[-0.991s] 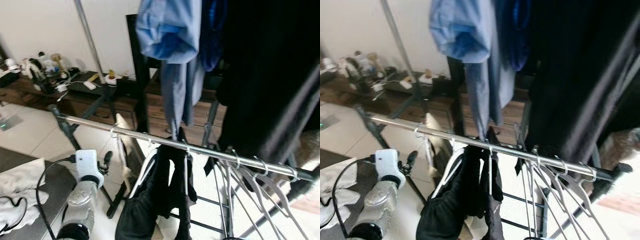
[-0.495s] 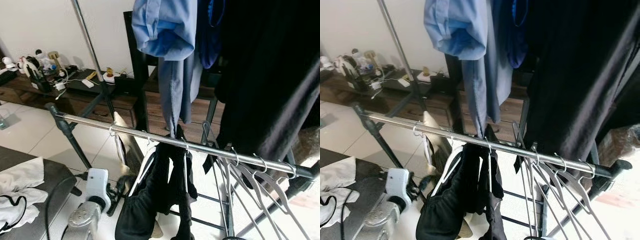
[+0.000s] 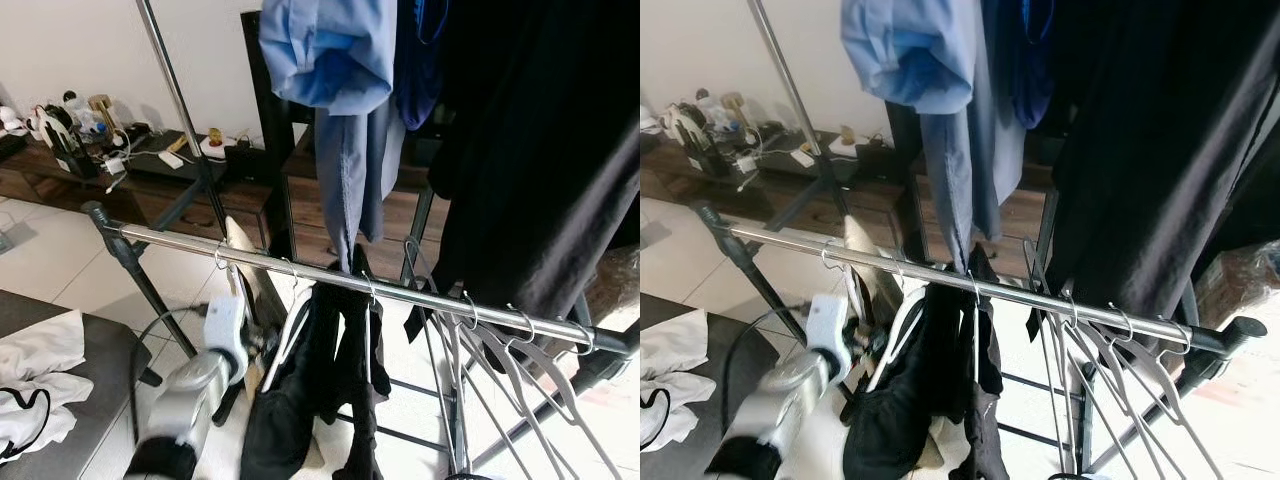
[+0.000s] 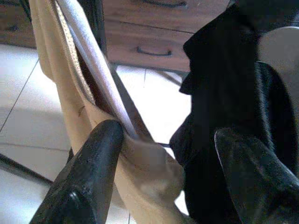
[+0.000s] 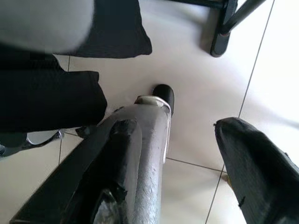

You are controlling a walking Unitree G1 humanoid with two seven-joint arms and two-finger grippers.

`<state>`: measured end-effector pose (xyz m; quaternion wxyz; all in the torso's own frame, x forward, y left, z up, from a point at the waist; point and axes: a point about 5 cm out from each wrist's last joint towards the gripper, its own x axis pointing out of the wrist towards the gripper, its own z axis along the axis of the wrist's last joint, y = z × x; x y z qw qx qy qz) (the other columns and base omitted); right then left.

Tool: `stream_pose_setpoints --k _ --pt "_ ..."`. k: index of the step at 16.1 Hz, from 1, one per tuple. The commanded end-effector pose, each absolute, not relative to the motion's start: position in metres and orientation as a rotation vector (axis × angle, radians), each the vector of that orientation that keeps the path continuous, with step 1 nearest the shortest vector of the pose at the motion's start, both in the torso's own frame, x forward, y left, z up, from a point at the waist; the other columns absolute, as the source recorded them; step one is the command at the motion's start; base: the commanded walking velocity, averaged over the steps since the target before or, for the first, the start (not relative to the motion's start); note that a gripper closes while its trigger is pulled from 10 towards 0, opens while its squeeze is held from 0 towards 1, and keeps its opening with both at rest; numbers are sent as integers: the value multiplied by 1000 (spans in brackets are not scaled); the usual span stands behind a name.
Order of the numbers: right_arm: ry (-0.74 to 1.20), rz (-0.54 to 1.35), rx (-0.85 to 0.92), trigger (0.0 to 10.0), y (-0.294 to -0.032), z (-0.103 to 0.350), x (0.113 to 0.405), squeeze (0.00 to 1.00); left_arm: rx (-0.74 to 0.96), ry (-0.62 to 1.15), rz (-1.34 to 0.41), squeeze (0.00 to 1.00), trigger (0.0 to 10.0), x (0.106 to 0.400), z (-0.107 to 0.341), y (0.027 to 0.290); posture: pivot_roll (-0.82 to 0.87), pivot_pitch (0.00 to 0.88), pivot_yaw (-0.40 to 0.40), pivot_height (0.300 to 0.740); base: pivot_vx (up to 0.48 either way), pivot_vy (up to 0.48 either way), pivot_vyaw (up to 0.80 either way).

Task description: Hang hanger

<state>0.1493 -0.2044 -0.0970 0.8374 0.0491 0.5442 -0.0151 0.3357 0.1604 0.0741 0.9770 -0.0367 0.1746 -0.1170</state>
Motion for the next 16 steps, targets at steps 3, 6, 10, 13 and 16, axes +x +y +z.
stream_pose_setpoints --k 3,6,10,13,16 --pt "1167 -33 98 10000 -205 -99 142 0 -34 438 -108 0 10000 343 70 164 -78 147 8 740 0 0 0" --pt "1171 -28 97 10000 -205 -100 141 0 -30 468 -20 0 10000 346 69 166 -81 158 9 740 0 0 0" --pt "1174 -26 96 10000 -205 -100 140 0 -30 537 44 0 10000 343 60 170 -89 163 11 740 0 0 0" --pt "1173 -26 95 10000 -205 -100 140 0 -41 482 84 0 510 350 68 170 -90 161 11 740 0 0 0" --pt "1171 -24 94 10000 -205 -100 140 0 -34 431 114 0 0 354 76 173 -88 155 12 740 0 0 0"
